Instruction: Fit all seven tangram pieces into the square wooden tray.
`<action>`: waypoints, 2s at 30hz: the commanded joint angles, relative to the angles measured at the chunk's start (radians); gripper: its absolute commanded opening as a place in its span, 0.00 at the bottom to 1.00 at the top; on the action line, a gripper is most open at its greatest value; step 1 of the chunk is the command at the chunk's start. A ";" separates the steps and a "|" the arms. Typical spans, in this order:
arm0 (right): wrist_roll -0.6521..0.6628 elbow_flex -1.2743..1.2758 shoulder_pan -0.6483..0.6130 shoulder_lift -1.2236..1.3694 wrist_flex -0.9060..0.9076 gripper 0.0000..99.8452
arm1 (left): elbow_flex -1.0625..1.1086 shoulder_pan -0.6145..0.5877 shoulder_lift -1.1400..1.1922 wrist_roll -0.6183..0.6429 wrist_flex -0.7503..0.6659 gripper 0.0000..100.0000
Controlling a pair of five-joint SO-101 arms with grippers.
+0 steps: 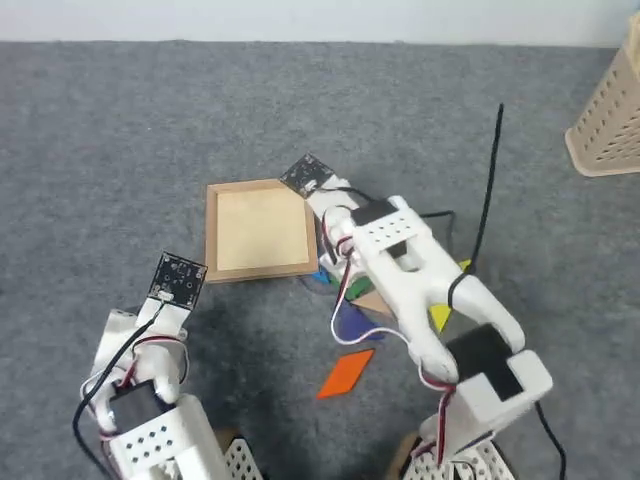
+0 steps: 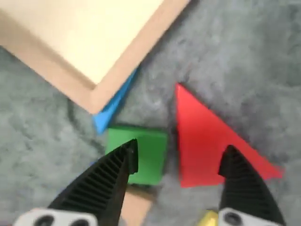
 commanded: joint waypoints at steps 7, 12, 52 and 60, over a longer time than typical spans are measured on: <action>0.404 -0.078 0.117 -0.016 0.022 0.34 | -0.004 -0.008 0.002 -0.015 0.003 0.01; 0.697 -0.078 0.125 -0.013 0.116 0.34 | -0.004 -0.008 0.002 -0.017 0.003 0.01; 0.601 -0.373 0.199 0.239 0.194 0.16 | -0.004 -0.008 0.002 -0.017 0.003 0.01; 0.443 -0.598 0.170 0.186 0.323 0.16 | -0.004 -0.008 0.002 -0.017 0.003 0.01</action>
